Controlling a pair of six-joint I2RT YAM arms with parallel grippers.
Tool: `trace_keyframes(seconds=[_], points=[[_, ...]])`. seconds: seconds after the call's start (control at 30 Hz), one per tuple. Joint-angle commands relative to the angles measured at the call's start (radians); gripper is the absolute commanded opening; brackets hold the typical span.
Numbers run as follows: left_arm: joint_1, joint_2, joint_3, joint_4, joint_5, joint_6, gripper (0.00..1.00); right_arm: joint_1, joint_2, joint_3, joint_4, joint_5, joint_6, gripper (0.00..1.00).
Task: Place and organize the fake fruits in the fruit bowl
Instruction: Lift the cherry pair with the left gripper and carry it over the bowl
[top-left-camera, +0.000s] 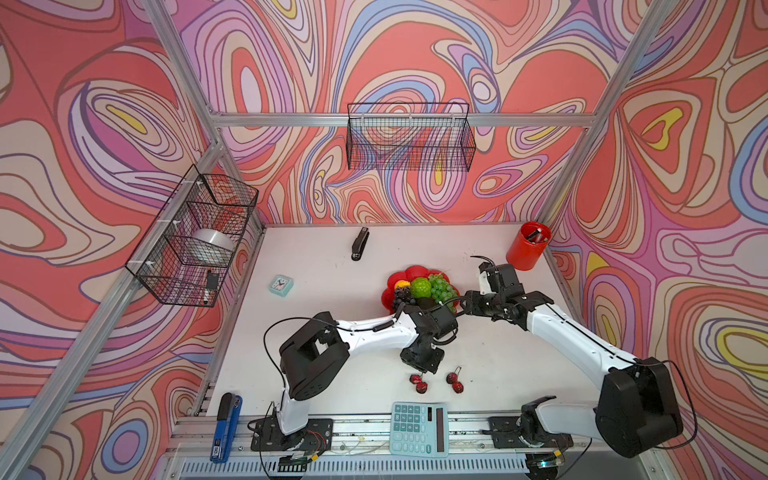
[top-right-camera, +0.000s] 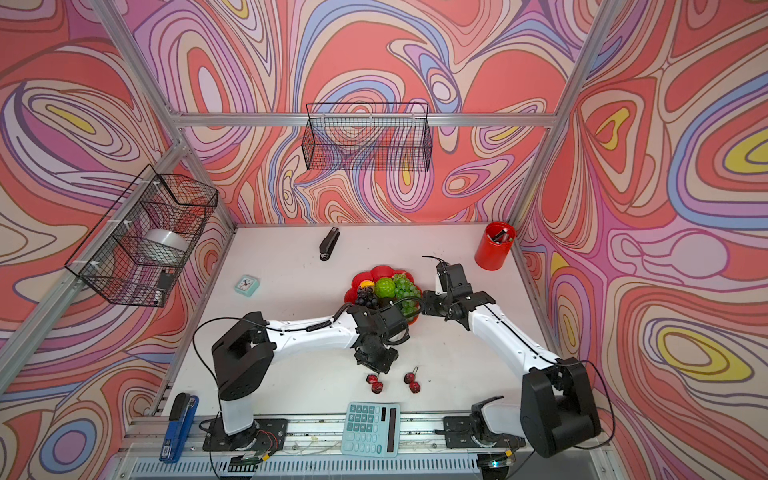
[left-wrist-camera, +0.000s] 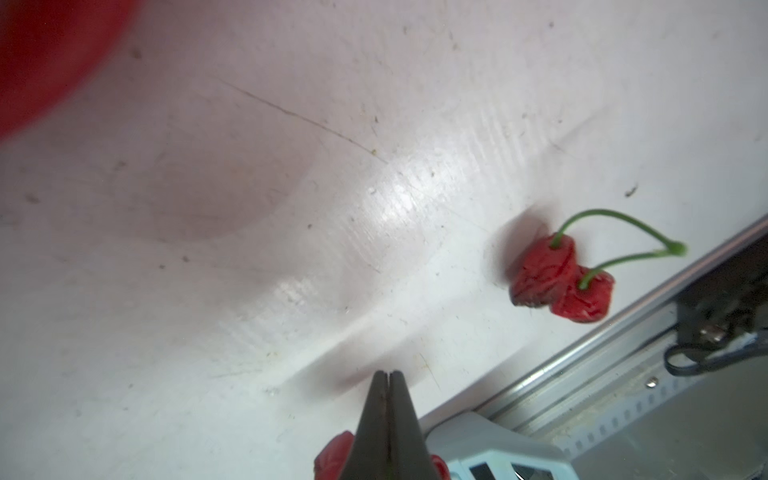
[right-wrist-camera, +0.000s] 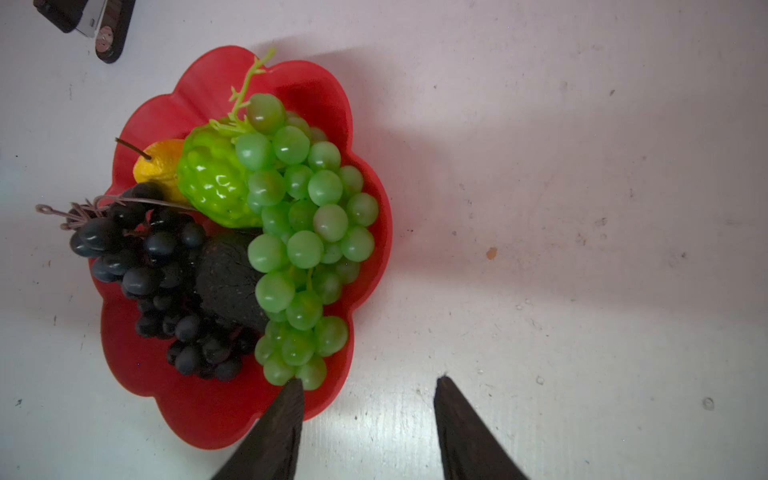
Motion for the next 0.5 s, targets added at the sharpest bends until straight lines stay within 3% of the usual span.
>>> trace_keyframes(seconds=[0.0, 0.2, 0.47], points=[[0.059, -0.119, -0.016, -0.046, -0.027, 0.009, 0.00, 0.004, 0.015, 0.049, 0.003, -0.024, -0.014, 0.53], [0.138, -0.190, 0.083, -0.051, -0.101, 0.041, 0.00, 0.004, 0.029, 0.122, 0.009, -0.071, -0.005, 0.54], [0.241, -0.087, 0.270, 0.031, -0.129, 0.081, 0.00, 0.004, 0.015, 0.095, -0.013, -0.071, -0.001, 0.53]])
